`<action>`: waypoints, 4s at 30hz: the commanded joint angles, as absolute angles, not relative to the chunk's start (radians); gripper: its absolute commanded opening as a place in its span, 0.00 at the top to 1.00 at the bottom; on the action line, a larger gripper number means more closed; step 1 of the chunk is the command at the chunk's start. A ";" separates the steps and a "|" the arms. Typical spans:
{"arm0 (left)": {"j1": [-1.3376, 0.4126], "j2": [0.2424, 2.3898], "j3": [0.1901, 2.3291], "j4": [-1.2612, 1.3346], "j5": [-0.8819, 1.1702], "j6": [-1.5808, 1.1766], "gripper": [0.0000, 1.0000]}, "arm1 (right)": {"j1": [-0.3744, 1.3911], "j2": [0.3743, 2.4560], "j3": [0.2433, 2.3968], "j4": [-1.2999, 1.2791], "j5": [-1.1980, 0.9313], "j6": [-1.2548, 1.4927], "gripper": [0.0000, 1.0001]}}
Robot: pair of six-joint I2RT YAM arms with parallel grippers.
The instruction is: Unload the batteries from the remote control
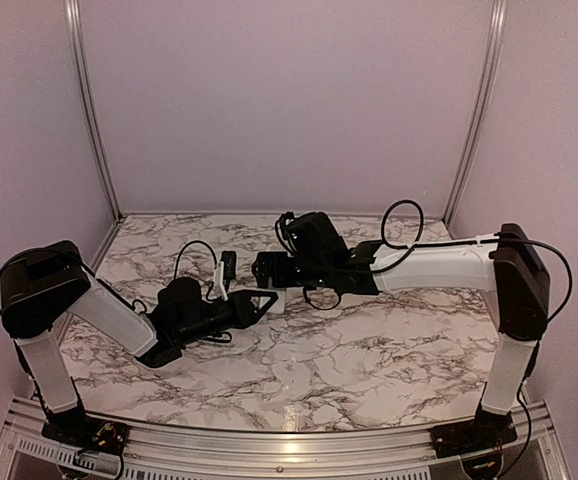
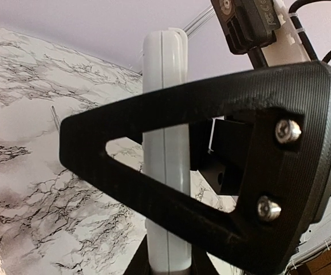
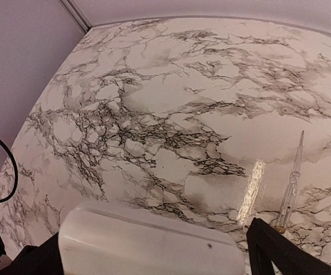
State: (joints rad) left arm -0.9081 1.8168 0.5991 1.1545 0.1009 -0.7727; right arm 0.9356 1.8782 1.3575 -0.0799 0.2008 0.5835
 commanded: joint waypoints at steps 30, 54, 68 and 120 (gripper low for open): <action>-0.911 1.436 0.574 0.696 0.481 -0.594 1.00 | 0.719 1.656 1.116 0.096 -0.990 0.128 0.15; -0.910 1.506 0.636 0.666 0.613 -0.568 1.00 | 0.719 1.634 1.084 0.061 -1.065 0.110 0.94; -0.886 1.446 0.576 0.736 0.559 -0.585 0.02 | 0.719 1.637 1.004 0.202 -0.924 0.289 1.00; -0.739 1.789 0.536 1.599 0.619 -1.154 0.33 | 0.719 1.796 0.833 1.164 -0.724 1.062 1.00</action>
State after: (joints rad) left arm -0.7441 1.7485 0.5034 1.3041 0.5945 -1.0866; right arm 0.7170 1.7454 0.8352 1.0084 -0.7086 0.9497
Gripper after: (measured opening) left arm 0.689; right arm 0.157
